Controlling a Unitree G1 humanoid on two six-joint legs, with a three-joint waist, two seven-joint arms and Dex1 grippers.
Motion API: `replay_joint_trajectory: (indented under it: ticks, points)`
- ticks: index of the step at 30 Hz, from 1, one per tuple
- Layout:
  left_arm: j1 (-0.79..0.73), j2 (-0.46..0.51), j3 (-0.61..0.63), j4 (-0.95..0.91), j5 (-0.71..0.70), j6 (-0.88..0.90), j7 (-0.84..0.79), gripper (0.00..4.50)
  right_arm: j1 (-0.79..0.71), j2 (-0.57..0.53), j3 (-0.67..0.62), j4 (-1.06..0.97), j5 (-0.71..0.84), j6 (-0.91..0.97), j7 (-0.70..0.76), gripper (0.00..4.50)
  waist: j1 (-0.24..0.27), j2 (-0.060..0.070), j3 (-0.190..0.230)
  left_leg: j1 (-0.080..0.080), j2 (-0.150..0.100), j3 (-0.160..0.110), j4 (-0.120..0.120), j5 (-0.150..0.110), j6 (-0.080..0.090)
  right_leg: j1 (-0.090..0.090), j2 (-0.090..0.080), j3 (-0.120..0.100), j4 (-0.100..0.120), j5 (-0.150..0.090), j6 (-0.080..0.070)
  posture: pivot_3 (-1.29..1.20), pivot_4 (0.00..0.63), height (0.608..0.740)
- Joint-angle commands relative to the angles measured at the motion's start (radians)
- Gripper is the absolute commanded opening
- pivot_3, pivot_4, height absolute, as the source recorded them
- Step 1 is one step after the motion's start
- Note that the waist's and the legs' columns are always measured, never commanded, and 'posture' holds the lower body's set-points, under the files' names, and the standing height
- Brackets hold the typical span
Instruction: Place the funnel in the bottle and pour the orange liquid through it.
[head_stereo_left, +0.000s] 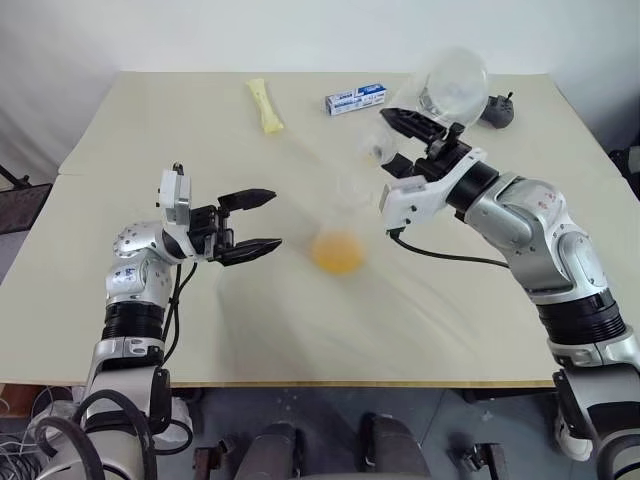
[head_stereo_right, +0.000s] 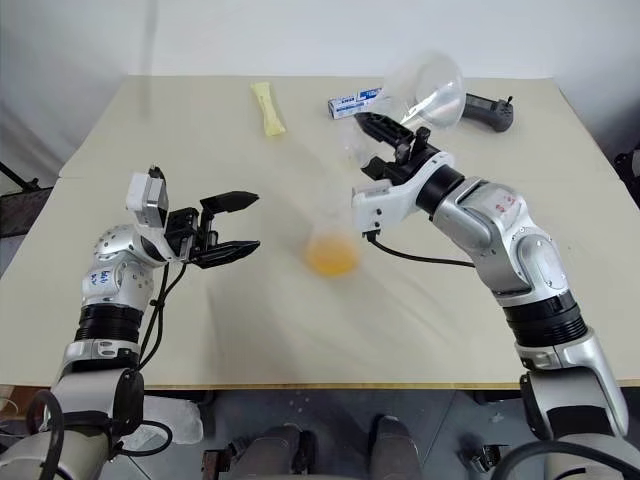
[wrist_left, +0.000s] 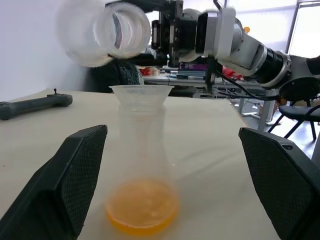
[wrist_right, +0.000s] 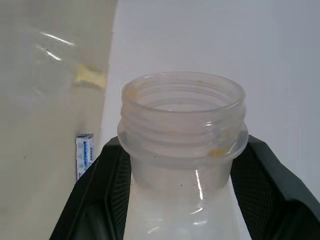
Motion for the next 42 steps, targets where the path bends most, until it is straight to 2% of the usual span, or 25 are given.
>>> replay_joint_trajectory:
  ticks: [1,3,5,12,19,28,34,42]
  points:
    - [-0.023,0.014,0.000,-0.005,0.009,-0.018,-0.004,4.50,0.032,0.023,-0.080,-0.095,0.125,0.103,0.056,2.42,0.001,0.000,0.000,0.000,0.000,0.000,0.000,0.000,0.000,0.000,0.000,0.000,0.000,0.000,0.000,0.00,0.150,0.740]
    - [-0.027,0.016,-0.002,-0.001,0.016,-0.018,-0.003,4.50,0.072,0.071,-0.136,-0.142,0.229,0.229,0.086,2.42,0.002,0.000,0.000,0.000,0.000,-0.001,0.000,0.000,0.000,0.000,0.000,0.000,0.000,0.000,0.000,0.00,0.150,0.740]
    - [-0.019,0.020,-0.013,-0.007,0.034,-0.025,0.001,4.50,0.092,0.155,-0.244,-0.174,0.345,0.436,0.069,2.42,0.001,0.000,0.000,0.000,0.000,-0.001,0.000,0.000,0.000,0.000,0.000,0.000,0.001,0.000,0.000,0.00,0.150,0.740]
    - [0.007,0.018,-0.018,-0.045,0.033,-0.012,0.008,4.50,0.146,0.203,-0.448,-0.136,0.588,0.588,0.044,2.42,0.001,0.000,0.000,0.000,-0.001,-0.002,0.000,0.000,0.000,0.000,0.000,0.000,0.001,0.000,0.000,0.00,0.150,0.740]
    - [0.033,0.027,-0.017,-0.087,0.026,0.005,0.021,4.50,0.205,0.231,-0.636,-0.016,0.814,0.592,0.011,2.42,0.001,0.000,0.000,0.001,-0.001,-0.001,-0.001,0.000,0.000,0.000,0.000,0.000,0.001,0.000,0.000,0.00,0.150,0.740]
    - [0.039,0.035,-0.013,-0.103,0.030,0.011,0.049,4.50,0.240,0.207,-0.655,0.078,0.895,0.542,-0.007,2.42,0.000,0.000,0.000,0.001,0.000,0.000,-0.001,0.000,0.000,0.000,0.000,0.000,0.001,0.000,0.000,0.00,0.150,0.740]
    - [0.046,0.039,-0.025,-0.099,0.062,-0.001,0.090,4.50,0.267,0.202,-0.639,0.054,0.917,0.546,-0.015,4.49,0.000,0.000,0.000,0.001,-0.001,0.000,-0.001,0.000,0.000,0.000,-0.001,0.001,0.001,0.000,0.000,0.00,0.150,0.740]
    - [0.052,0.024,-0.025,-0.106,0.063,0.007,0.141,4.50,0.246,0.143,-0.631,-0.039,0.969,0.615,-0.016,4.49,0.002,0.000,0.000,0.001,-0.001,-0.001,-0.001,0.000,0.000,0.000,-0.001,0.001,0.001,0.000,0.000,0.00,0.150,0.740]
